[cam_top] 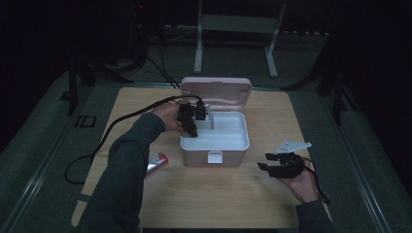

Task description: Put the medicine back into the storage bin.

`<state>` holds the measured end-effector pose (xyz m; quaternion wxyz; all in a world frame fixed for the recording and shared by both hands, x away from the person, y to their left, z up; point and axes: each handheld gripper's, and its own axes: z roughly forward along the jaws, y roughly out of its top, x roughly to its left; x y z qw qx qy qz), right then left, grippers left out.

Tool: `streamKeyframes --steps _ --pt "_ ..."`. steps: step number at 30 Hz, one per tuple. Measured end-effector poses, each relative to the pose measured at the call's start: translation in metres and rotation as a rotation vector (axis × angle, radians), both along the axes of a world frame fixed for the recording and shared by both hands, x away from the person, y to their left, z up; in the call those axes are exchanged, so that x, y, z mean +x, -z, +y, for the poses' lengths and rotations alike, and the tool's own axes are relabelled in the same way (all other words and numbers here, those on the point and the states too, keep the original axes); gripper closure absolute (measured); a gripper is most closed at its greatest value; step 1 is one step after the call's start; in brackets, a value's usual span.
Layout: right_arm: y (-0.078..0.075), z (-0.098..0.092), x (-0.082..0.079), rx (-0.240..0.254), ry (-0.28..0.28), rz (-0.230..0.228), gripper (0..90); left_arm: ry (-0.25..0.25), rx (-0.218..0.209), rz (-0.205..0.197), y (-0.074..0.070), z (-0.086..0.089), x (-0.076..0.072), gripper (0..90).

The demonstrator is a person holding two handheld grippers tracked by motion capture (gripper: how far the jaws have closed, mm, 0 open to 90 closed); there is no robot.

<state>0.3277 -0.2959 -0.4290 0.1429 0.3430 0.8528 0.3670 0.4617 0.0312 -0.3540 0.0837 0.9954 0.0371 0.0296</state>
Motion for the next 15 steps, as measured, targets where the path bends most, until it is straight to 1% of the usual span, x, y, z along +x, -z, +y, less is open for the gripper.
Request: streamKeyframes --steps 2,3,6,9,10,11,12,13,14,15 --pt "0.0004 0.0007 0.0000 0.002 -0.004 0.000 47.5 -0.004 -0.005 0.011 0.0002 -0.0021 0.0016 76.8" --pt "0.0008 0.0009 0.0001 0.001 -0.005 0.000 47.5 -0.015 -0.008 0.020 0.0004 -0.0021 0.0019 78.0" --pt "0.0017 0.0018 -0.0001 0.000 -0.007 0.000 47.5 -0.013 0.004 0.009 0.0002 -0.0020 0.0042 85.0" --pt "0.0024 0.0026 -0.0005 -0.007 -0.009 0.000 47.5 -0.003 0.015 0.032 0.0001 -0.0030 0.0046 87.8" --pt "0.0024 0.0026 -0.0007 -0.007 -0.009 0.002 47.5 0.013 0.028 0.026 -0.0003 -0.0042 0.0043 88.4" --pt "0.0024 0.0026 -0.0009 -0.008 -0.009 0.001 47.5 0.003 0.043 0.030 -0.0003 -0.0060 0.0025 88.7" --pt "0.0023 0.0025 -0.0010 -0.008 -0.009 0.001 47.6 0.009 0.060 0.027 -0.0007 -0.0081 0.0019 88.9" --pt "0.0023 0.0025 -0.0011 -0.008 -0.010 0.001 47.6 -0.003 0.058 0.029 0.0000 -0.0101 -0.0002 89.0" --pt "0.0024 0.0026 -0.0011 -0.008 -0.010 0.001 47.6 0.000 0.069 0.034 -0.0003 -0.0110 0.0000 89.1" --pt "0.0025 0.0027 -0.0012 -0.008 -0.009 0.001 47.6 0.002 0.070 0.039 -0.0005 -0.0110 0.0005 89.2"
